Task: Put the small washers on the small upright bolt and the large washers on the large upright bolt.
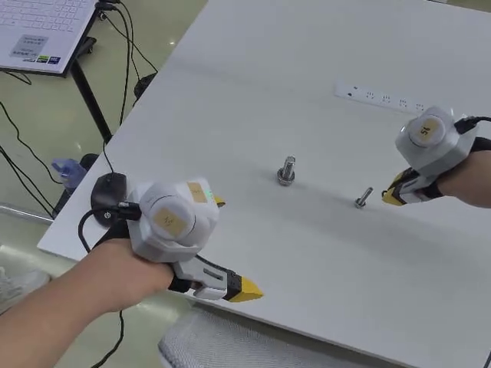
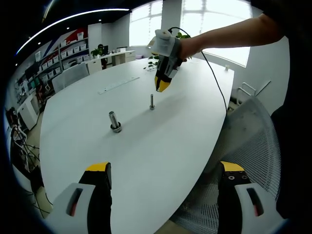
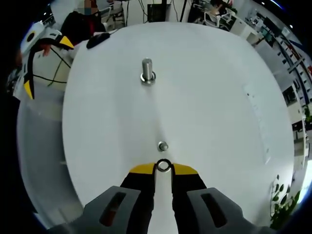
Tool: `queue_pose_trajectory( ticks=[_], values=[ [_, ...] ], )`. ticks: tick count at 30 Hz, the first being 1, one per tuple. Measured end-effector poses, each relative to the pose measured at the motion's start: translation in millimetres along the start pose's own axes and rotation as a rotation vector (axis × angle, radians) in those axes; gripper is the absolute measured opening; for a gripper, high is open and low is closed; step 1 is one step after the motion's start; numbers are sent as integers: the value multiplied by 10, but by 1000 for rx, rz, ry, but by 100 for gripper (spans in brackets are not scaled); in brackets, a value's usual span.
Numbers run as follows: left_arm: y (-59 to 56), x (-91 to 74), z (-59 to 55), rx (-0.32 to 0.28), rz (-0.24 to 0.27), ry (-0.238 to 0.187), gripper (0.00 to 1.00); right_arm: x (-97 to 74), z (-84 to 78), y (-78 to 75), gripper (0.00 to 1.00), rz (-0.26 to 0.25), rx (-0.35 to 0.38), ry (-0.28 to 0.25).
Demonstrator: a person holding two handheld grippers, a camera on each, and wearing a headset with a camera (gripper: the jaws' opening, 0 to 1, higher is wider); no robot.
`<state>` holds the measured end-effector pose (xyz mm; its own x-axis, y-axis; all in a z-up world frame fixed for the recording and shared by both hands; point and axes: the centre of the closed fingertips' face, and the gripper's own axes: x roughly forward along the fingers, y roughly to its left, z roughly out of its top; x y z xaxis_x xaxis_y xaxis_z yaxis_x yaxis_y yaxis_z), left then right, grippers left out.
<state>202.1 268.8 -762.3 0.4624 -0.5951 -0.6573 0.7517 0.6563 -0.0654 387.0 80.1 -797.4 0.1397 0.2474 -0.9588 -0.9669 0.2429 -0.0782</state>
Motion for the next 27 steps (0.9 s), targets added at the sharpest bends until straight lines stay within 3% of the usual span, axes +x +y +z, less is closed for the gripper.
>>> queue_pose_trajectory(
  ticks=[15, 27],
  values=[
    [51, -6, 11, 2, 11, 1, 90, 142, 187, -13, 13, 14, -23, -24],
    [41, -6, -60, -8, 8, 18, 89, 219, 158, -13, 13, 26, -18, -7]
  ],
)
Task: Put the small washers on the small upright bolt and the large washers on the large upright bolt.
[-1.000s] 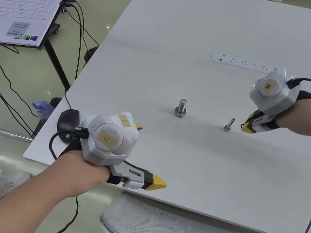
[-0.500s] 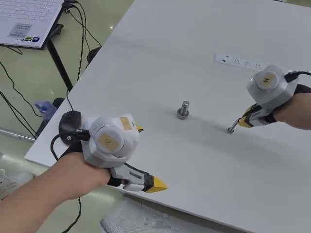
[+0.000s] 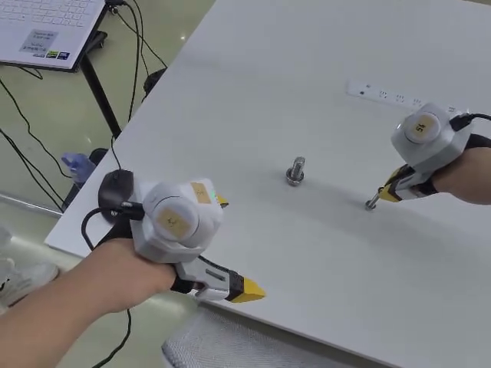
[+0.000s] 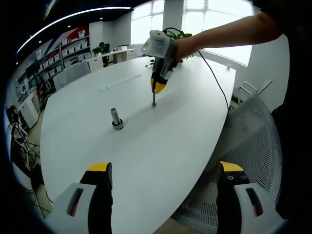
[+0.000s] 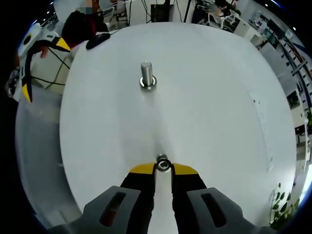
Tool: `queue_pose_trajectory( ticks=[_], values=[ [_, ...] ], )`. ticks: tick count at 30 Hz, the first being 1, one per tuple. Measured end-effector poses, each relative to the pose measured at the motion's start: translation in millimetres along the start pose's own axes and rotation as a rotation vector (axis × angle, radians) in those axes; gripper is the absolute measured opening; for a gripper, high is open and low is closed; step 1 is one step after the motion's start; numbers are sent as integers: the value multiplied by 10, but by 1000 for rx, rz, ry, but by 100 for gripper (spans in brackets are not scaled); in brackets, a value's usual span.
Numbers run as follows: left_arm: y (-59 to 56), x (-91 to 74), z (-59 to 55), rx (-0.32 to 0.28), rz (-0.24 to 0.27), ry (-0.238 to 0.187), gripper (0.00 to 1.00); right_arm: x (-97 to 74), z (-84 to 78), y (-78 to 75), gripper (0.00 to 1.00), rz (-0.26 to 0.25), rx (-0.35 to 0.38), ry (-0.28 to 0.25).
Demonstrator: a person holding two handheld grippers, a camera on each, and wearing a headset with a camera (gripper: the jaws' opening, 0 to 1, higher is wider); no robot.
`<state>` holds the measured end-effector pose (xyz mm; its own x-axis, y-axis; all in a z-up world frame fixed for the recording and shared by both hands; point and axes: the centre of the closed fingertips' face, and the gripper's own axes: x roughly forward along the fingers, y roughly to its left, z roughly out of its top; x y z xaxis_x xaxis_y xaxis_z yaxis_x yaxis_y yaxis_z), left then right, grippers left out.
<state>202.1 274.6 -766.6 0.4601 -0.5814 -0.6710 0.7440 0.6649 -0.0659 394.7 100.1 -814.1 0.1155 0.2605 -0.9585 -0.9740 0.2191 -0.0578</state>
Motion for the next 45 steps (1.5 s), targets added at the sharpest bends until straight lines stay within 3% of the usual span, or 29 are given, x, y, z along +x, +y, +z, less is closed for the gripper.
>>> queue_pose_trajectory(
  ticks=[9, 13, 34, 45],
  values=[
    [-6, 0, -37, -9, -1, 6, 88, 65, 10, 0, 13, 4, -11, 12],
    [-12, -9, -12, -26, -3, -15, 88, 134, 4, -34, 13, 7, -33, 24],
    [-6, -17, -153, -44, 2, 16, 86, 425, -50, 72, 13, 33, -68, 72],
    [-3, -17, -165, -53, 3, 19, 85, 451, -73, 57, 13, 28, -85, 80]
  ],
)
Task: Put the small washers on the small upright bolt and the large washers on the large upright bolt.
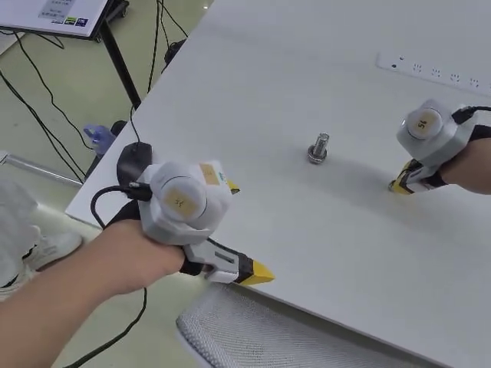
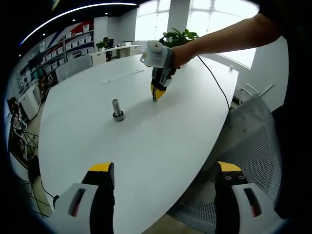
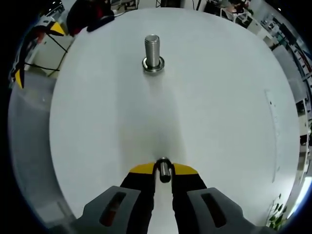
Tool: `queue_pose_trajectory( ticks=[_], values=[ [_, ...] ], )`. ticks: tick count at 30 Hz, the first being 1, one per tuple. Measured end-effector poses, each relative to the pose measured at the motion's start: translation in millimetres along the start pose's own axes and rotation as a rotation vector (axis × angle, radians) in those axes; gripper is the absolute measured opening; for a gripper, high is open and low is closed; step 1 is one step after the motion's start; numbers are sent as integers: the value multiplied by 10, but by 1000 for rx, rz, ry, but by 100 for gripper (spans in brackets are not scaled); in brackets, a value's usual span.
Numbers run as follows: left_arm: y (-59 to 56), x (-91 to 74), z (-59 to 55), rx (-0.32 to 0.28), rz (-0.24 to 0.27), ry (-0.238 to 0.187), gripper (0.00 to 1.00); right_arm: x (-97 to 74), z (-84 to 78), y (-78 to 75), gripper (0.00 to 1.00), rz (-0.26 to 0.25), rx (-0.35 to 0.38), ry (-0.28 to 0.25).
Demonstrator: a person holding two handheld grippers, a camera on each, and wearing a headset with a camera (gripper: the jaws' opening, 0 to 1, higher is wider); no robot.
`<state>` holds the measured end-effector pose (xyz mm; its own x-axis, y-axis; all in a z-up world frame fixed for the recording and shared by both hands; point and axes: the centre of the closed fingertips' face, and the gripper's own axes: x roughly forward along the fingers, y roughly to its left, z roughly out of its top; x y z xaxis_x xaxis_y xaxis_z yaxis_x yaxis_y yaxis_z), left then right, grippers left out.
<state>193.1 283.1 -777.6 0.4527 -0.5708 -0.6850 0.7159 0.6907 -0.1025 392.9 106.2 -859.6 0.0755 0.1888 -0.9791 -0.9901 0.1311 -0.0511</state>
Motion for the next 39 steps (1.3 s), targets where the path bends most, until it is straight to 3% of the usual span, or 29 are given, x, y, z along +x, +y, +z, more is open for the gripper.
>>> queue_pose_trajectory(
  ticks=[15, 23, 34, 39],
  values=[
    [-40, 0, -45, 6, -7, 15, 83, -4, -12, 4, 14, -5, 17, -3],
    [-40, -34, -53, 4, 1, 15, 83, -2, -14, -1, 21, 0, 38, -6],
    [-34, -81, -54, 4, 11, 10, 83, -133, 43, -39, 27, -28, 37, -52],
    [-39, -99, -26, 15, 12, 3, 82, -299, 103, -45, 28, -55, 60, -115]
  ],
)
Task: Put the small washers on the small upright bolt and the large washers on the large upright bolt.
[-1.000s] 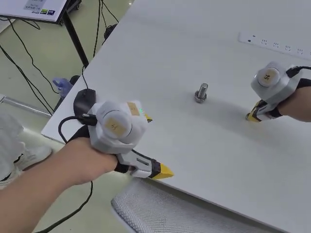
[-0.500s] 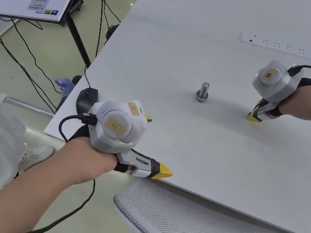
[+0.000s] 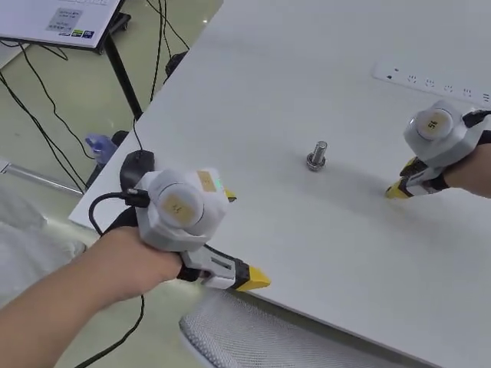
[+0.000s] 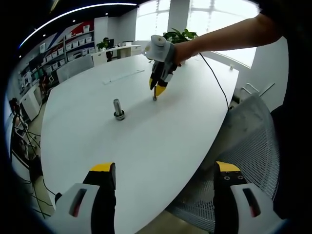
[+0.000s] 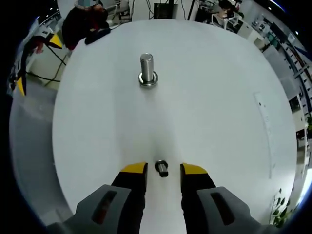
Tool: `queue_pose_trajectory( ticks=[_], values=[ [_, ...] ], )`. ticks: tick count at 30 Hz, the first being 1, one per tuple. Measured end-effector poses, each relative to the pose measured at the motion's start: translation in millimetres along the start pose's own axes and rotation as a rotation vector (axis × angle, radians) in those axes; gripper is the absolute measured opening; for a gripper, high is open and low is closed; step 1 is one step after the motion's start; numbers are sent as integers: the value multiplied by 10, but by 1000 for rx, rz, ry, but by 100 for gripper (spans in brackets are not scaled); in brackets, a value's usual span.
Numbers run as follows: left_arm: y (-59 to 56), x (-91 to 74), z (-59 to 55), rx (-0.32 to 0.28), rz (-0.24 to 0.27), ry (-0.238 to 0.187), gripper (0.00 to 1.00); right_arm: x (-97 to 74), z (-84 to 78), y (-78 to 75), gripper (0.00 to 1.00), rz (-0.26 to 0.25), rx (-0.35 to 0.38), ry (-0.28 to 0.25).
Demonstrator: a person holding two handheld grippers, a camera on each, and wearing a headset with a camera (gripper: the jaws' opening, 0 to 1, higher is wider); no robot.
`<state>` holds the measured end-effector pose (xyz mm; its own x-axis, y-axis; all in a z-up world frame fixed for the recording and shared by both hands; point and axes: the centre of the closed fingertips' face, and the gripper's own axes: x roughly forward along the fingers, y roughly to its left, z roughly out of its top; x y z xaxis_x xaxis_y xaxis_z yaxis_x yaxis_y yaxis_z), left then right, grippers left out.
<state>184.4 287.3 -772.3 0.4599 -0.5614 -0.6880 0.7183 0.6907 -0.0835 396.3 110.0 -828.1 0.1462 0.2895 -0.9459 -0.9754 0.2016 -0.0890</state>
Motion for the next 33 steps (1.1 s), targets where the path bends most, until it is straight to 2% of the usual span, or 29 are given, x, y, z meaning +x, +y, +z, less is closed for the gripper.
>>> queue_pose_trajectory(
  ticks=[8, 12, 17, 18, 20, 26, 29, 30, 33],
  values=[
    [-43, -1, -1, 2, -15, -2, 82, -264, 69, -3, 31, -35, 46, -79],
    [-27, -20, 33, 8, -13, -9, 83, -436, 113, -5, 35, -58, 93, -147],
    [11, -57, 118, 6, -10, -36, 84, -657, 87, 32, 39, -80, 141, -213],
    [22, -64, 132, 5, -8, -40, 84, -711, 91, 37, 40, -88, 155, -242],
    [26, -77, 139, 9, -6, -37, 84, -787, 68, 51, 41, -91, 184, -267],
    [11, -97, 186, 8, -12, -57, 84, -1107, 41, 86, 42, -133, 254, -425],
    [17, -117, 231, -3, -11, -76, 84, -1263, 45, 158, 42, -140, 272, -499],
    [19, -120, 238, -4, -11, -79, 84, -1304, 30, 179, 43, -146, 282, -509],
    [31, -140, 286, -16, -8, -102, 84, -1445, 37, 304, 46, -145, 312, -583]
  ],
)
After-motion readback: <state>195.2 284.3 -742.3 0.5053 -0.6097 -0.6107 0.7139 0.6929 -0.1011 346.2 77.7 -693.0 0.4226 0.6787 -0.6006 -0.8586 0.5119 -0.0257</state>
